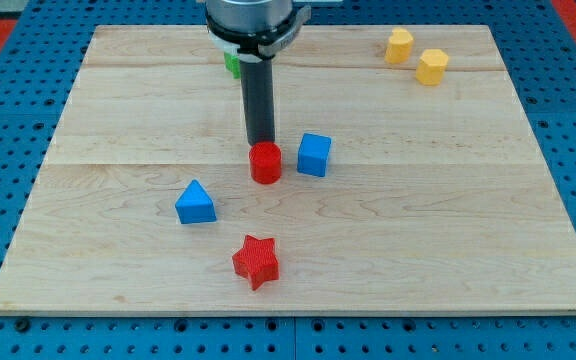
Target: Bring the yellow heart to the left side of the board
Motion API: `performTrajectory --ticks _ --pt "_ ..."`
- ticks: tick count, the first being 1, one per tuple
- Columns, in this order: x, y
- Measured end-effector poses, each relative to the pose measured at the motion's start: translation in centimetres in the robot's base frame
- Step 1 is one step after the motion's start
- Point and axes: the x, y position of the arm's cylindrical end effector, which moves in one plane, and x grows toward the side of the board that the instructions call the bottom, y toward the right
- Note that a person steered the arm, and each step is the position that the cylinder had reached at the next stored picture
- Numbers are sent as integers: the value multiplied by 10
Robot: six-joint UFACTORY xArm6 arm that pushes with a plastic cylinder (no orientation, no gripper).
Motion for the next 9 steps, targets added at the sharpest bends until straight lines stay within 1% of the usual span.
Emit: performTrajectory --ticks 3,4,5,6,8,9 --pt "84 0" --pt "89 0" --pt "63 0" --pt "62 11" --pt "60 11" --pt "31 11"
